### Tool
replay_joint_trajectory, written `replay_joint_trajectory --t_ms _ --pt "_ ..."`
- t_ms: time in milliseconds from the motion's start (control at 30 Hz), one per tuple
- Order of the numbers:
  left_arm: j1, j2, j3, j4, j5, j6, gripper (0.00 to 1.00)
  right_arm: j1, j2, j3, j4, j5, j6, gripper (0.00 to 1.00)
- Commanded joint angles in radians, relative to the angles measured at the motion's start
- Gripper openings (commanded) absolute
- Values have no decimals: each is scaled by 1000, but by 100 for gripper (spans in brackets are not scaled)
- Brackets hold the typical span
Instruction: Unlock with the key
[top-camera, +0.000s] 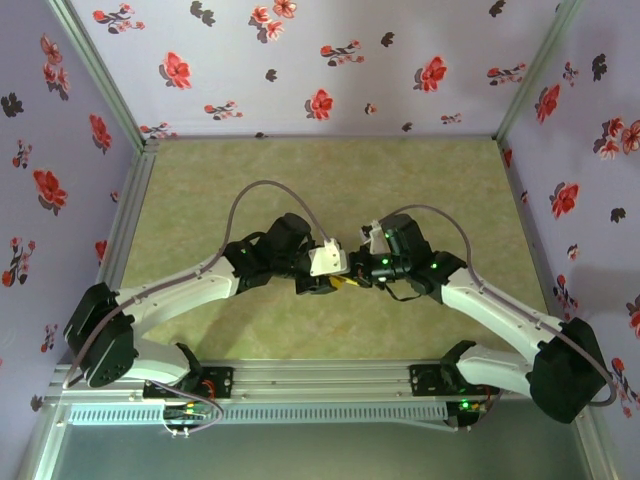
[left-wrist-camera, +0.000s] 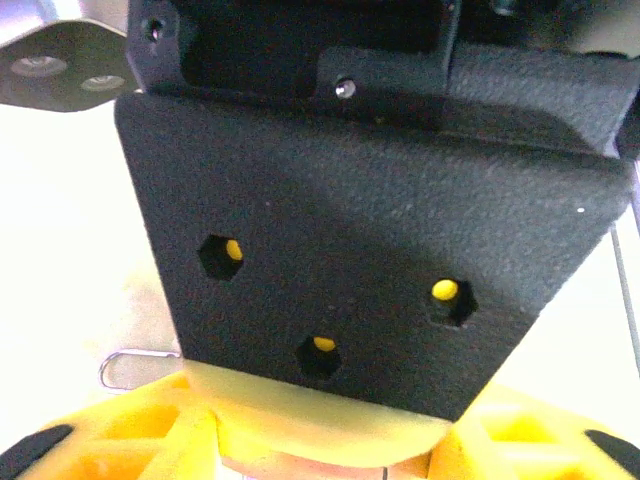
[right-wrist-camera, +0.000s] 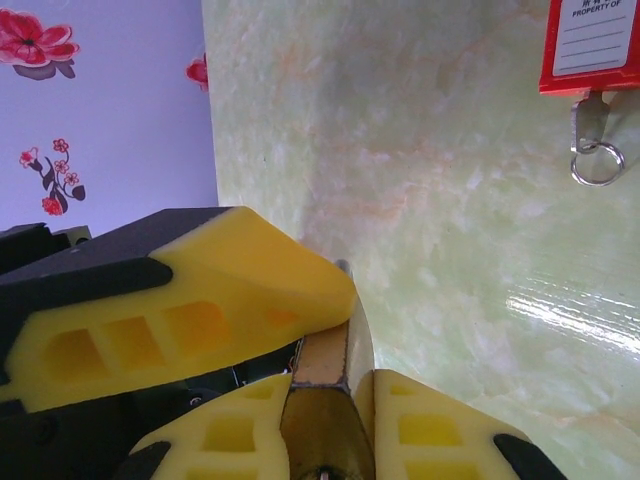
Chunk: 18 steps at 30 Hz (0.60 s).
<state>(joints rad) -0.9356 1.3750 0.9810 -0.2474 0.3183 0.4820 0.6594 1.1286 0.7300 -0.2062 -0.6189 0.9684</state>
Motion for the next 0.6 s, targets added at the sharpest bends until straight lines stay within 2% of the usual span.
replay_joint_trajectory --t_ms 0,100,233,300,433,567 --pt "14 -34 30 129 -33 -56 64 -2 -8 27 2 40 21 0" --pt "53 -90 -7 226 -50 -243 80 -29 -35 28 15 74 11 0" --pt "92 -190 -57 299 -146 -578 85 -81 -81 18 83 130 6 0" --pt "123 -224 -61 290 -173 -798 84 -97 -99 17 142 158 -12 0" --pt "136 -242 -49 229 -198 -1062 79 -104 -100 18 254 204 -53 0" --pt "132 -198 -76 257 -176 -1250 62 -104 -77 18 348 217 -69 0"
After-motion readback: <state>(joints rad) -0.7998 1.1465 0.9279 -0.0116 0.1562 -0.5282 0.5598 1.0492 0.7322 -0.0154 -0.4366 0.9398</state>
